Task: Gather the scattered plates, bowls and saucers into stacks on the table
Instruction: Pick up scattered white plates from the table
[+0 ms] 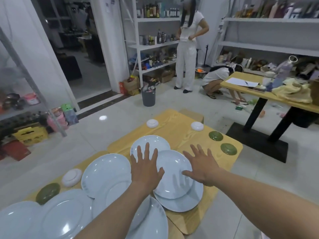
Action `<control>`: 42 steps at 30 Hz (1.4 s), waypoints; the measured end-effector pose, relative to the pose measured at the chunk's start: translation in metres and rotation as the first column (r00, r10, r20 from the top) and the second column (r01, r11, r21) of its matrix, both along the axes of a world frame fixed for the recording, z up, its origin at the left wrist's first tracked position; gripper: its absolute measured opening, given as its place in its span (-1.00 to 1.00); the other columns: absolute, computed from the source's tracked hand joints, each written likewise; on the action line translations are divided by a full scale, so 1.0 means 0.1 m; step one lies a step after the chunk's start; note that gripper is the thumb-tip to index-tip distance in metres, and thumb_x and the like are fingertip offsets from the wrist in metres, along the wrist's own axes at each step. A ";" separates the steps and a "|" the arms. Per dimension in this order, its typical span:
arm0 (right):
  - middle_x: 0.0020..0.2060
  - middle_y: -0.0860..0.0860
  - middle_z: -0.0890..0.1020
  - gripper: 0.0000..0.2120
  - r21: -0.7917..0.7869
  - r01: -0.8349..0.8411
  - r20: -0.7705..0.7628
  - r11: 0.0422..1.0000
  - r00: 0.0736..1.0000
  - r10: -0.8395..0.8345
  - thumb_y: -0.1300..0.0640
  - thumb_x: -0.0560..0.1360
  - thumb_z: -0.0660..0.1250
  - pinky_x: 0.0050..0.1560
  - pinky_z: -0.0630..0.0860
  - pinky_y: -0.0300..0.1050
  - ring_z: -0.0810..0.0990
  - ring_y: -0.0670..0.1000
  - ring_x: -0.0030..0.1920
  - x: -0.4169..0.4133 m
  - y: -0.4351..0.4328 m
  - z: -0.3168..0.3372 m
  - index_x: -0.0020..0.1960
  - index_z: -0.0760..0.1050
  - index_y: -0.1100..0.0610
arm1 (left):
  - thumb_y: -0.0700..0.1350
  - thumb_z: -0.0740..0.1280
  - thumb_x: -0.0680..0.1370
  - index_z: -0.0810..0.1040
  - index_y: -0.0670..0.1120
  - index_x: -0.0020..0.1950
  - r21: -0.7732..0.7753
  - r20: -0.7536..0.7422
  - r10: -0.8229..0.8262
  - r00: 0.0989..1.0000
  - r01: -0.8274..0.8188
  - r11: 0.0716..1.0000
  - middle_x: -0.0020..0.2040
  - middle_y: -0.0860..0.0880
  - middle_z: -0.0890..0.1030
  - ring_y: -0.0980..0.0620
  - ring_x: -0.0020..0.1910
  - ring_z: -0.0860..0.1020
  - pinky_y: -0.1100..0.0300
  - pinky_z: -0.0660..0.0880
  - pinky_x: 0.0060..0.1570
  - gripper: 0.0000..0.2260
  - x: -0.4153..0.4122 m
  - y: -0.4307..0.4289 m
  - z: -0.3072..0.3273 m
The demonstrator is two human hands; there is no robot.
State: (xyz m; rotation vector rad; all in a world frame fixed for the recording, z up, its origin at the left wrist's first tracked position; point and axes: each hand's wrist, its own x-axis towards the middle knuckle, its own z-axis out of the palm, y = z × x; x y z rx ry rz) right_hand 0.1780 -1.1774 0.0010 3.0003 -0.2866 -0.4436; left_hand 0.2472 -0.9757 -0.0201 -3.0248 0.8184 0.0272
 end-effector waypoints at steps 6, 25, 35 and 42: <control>0.59 0.10 -0.16 -0.20 0.063 -0.020 -0.077 0.998 0.997 0.025 -0.37 0.52 0.10 0.49 -0.02 0.30 -0.17 0.19 0.58 0.57 -0.44 -0.32 0.60 -0.12 -0.06 | 0.26 0.01 0.60 -0.15 0.06 0.60 0.029 -0.110 0.119 0.987 -0.117 0.993 0.59 -0.10 -0.25 -0.27 0.56 -0.20 -0.25 0.00 0.47 -0.35 0.31 -0.30 -0.40; -0.45 -0.01 0.41 -0.70 0.554 0.286 -0.225 0.781 0.956 -0.190 0.16 0.46 0.29 -0.38 0.26 -0.15 0.38 0.02 -0.36 1.35 -1.04 -1.37 -0.42 0.32 0.13 | 0.06 0.19 0.59 0.52 -0.16 0.22 -0.194 -0.599 0.684 0.417 -0.904 0.381 0.17 -0.17 0.57 -0.16 0.16 0.52 0.07 0.45 0.15 -0.64 0.62 -0.70 -1.11; -0.29 0.06 0.53 -0.87 0.736 0.258 -0.136 0.625 0.962 -0.237 0.17 0.49 0.30 -0.20 0.51 -0.10 0.49 0.09 -0.23 1.63 -0.43 -0.66 -0.23 0.47 0.16 | 0.06 0.21 0.60 0.46 -0.21 0.25 -0.312 -0.580 0.737 0.348 -0.930 0.193 0.22 -0.18 0.54 -0.19 0.20 0.49 0.06 0.40 0.09 -0.62 0.41 -0.21 -0.46; -0.36 0.04 0.38 -0.77 0.797 0.141 -0.069 0.587 0.987 -0.143 0.27 0.45 0.20 -0.36 0.33 -0.19 0.32 0.07 -0.35 1.39 0.75 -0.19 -0.33 0.26 0.09 | 0.04 0.19 0.60 0.54 -0.25 0.10 -0.372 -0.610 0.762 0.216 -0.928 -0.035 0.07 -0.18 0.59 -0.15 -0.04 0.49 0.10 0.39 -0.08 -0.63 -0.20 0.84 0.06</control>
